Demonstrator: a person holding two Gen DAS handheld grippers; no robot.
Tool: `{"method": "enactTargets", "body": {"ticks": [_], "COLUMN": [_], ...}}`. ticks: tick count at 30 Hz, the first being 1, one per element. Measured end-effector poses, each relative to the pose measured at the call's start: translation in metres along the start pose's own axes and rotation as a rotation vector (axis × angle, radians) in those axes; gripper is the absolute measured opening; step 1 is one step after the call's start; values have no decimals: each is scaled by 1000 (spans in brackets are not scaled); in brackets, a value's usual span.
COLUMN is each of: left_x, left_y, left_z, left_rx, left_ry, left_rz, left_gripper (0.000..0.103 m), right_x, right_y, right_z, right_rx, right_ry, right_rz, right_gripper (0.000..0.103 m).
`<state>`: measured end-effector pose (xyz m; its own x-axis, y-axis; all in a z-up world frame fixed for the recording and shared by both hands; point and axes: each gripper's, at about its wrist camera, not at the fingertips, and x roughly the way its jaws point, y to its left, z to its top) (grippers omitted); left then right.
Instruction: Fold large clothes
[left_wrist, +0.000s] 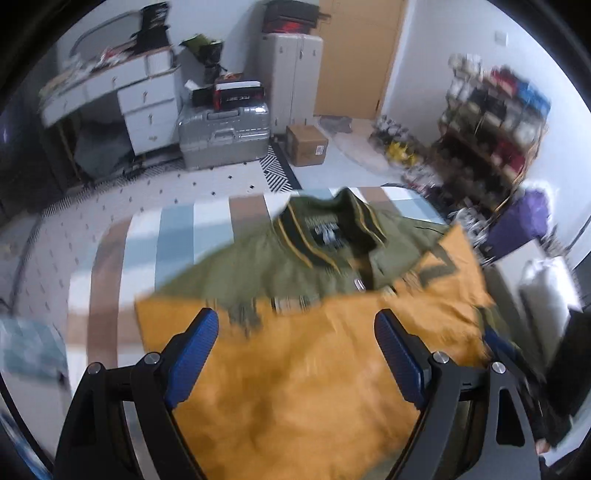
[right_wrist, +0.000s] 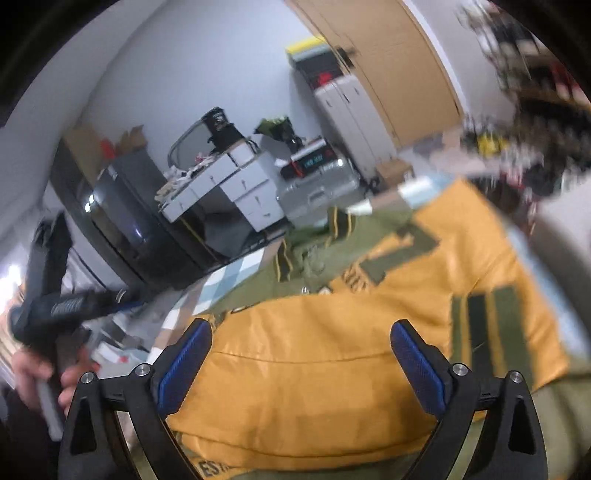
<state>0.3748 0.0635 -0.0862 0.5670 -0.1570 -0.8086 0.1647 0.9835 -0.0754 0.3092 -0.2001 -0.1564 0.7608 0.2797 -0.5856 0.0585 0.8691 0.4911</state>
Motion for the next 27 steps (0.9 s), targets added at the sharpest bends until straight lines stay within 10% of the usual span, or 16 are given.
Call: {"method": "enactTargets", "body": {"ticks": [8, 15, 23, 27], "left_x": [134, 189, 168, 132], "left_y": [17, 11, 17, 9], "left_z": [61, 81, 73, 65], "left_rx": [-166, -119, -113, -16], "left_ry": [225, 255, 210, 143], "left_rz": [-90, -45, -15, -25], "left_gripper": [83, 82, 3, 3], "right_x": [-12, -13, -16, -16], "right_y": [-13, -17, -27, -25], "right_z": [-14, -9, -9, -10], "right_rx": [15, 54, 106, 86], "right_ry": [-104, -71, -85, -85], "right_rz": [133, 173, 183, 164], "right_gripper": [101, 102, 102, 102]}}
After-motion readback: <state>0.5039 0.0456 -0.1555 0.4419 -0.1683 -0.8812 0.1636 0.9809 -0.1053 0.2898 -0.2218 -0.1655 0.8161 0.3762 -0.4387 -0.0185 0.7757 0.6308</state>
